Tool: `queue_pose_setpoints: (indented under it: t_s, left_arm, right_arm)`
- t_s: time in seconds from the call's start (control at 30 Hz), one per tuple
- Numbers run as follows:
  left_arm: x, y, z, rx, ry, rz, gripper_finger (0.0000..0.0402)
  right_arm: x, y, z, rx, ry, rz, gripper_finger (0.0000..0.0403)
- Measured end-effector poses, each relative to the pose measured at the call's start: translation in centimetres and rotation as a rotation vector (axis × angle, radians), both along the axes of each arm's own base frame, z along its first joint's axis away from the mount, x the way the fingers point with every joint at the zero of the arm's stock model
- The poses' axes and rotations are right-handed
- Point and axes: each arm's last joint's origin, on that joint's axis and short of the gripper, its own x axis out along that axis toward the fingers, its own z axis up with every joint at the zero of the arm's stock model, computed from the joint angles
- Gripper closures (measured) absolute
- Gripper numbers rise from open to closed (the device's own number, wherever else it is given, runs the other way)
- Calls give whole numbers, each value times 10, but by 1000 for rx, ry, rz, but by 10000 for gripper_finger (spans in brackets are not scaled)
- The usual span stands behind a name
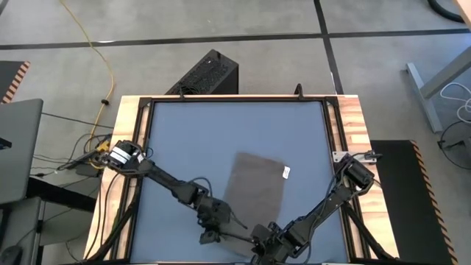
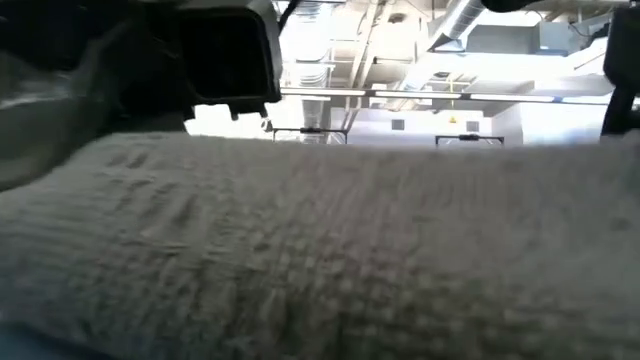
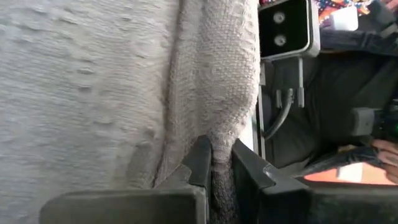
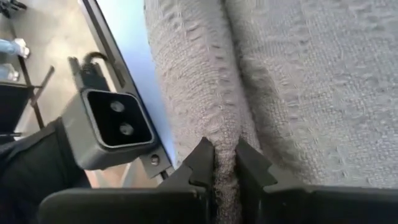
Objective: Roll towel
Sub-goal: Roll the gray towel
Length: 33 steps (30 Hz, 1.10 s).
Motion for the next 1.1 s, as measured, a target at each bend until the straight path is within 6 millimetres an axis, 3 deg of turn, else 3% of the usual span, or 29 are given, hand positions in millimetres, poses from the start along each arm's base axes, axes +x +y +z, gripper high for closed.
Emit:
queue_pose_setpoints:
  t_s: [0.27,0.4,0.57,0.73,0.9,1.1]
  left_arm:
    - [8,24,-1,-45,65,37,383]
    - [8,34,-4,-68,130,32,383]
    - [7,45,-5,-123,212,24,383]
    - [7,53,-6,-152,272,39,383]
    - [10,59,-5,-164,275,66,383]
    - [11,61,-5,-173,290,89,383]
  right_arm:
    - [7,-6,-10,30,65,-18,288]
    - [9,-8,1,-5,31,63,246]
    - [-4,-6,29,-85,-55,85,210]
    - [-16,12,34,-250,-242,139,196]
    - [-11,31,23,-461,-437,327,195]
    - [-3,21,14,-591,-399,370,195]
